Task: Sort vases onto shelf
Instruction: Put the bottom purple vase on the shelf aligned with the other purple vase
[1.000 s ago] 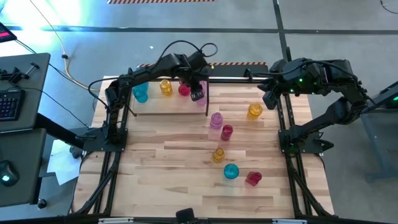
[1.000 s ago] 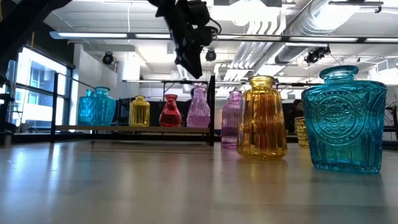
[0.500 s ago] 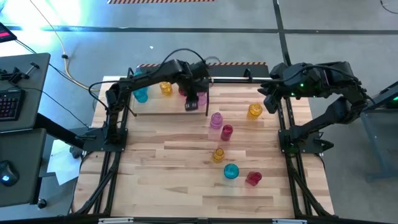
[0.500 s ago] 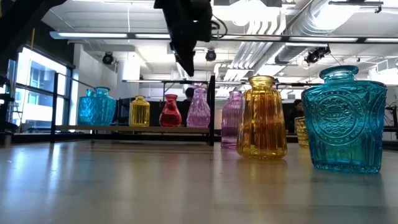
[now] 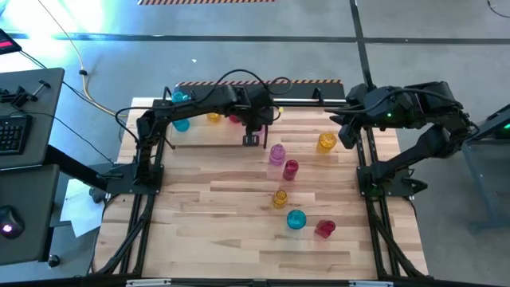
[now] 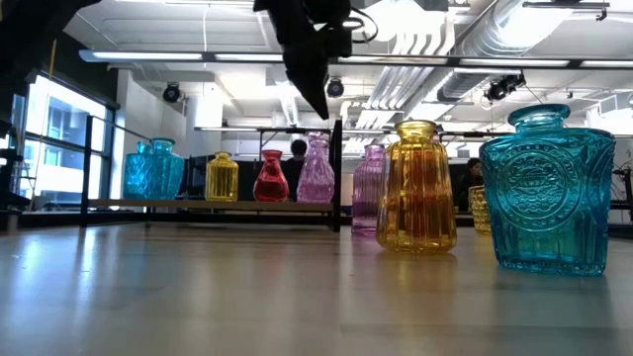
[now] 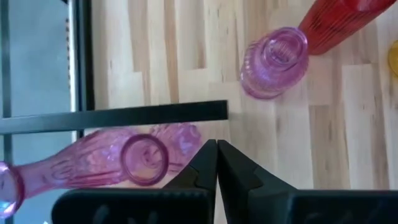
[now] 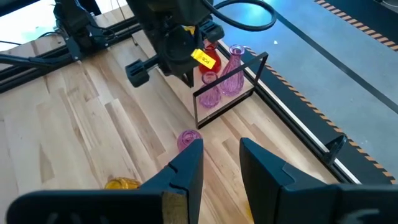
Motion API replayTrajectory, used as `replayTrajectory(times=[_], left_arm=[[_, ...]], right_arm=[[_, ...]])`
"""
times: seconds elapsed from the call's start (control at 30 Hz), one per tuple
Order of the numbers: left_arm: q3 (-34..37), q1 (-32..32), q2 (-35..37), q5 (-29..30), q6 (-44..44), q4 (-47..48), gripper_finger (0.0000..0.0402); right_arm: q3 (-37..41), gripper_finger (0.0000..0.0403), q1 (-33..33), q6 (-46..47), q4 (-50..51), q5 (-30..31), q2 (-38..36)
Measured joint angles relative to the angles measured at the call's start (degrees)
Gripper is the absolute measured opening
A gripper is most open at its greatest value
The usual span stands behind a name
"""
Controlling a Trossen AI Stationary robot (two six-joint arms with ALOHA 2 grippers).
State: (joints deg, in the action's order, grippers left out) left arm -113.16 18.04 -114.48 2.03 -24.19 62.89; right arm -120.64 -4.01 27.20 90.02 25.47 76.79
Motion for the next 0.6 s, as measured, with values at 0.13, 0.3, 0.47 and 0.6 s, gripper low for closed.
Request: replayTrajectory(times=[0.13, 0.3, 0.47, 0.6], left_arm=[[0.0, 0.37, 0.0, 0.28, 1.0, 1.38, 0.0], [0.0, 1.14, 0.0, 0.41, 2.4, 1.67, 0.0], [0.0, 1.46, -0.69, -0.05, 5.09, 1.69, 0.0], [0.01, 1.44, -1.53, -0.06, 6.13, 1.82, 0.0]], right_arm=[[0.0, 0.0087, 0.02, -0.07, 0.0, 0.0, -0.02], [0.0, 0.0087, 0.02, -0.17, 0.0, 0.49, -0.02], [0.0, 0.0087, 0.04, -0.29, 0.0, 0.5, -0.04], [0.0, 0.0087, 0.04, -0.44, 0.0, 0.52, -0.04]])
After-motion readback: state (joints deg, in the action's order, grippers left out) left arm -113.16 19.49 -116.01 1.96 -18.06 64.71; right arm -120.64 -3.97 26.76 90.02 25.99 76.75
